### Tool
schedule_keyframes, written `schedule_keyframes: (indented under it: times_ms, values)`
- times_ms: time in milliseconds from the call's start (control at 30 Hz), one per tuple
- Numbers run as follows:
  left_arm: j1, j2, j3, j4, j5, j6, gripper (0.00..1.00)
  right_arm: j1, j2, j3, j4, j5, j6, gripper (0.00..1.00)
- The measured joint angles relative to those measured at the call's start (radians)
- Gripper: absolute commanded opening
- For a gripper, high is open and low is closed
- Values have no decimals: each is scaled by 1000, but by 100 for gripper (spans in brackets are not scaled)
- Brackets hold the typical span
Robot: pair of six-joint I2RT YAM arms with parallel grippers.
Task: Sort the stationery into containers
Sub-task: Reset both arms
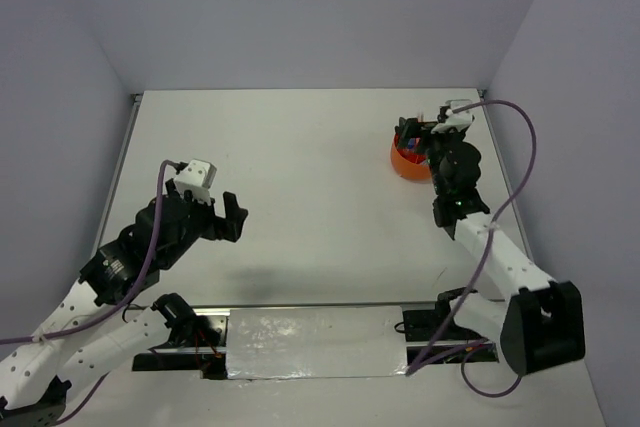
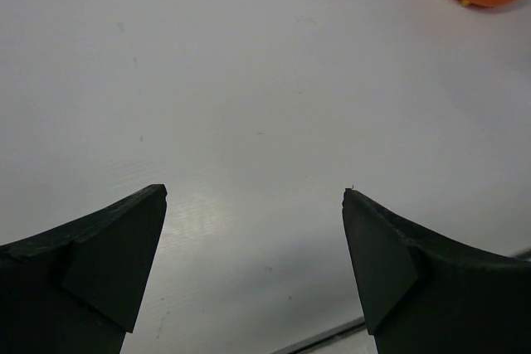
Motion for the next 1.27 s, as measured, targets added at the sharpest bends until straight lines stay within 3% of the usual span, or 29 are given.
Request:
schedule_keyframes:
  times_ms: [233,367,633,933,1267]
  values:
    - [229,123,24,-64,-190,-92,99,15,-237,142,-452,-2,190,100]
    - [348,128,24,-101,-256,-119,99,90,-322,241,-752,16,248,100]
    - [375,40,26,-118,-287,-128,99,147,-576,412,-1188,60,280,100]
    - [375,-35,89,-196,-324,-148,99,147,-689,499,-1454,81,195,100]
    - [375,-160,76,-217,-326,-168,99,147,-748,485,-1545,80,169,100]
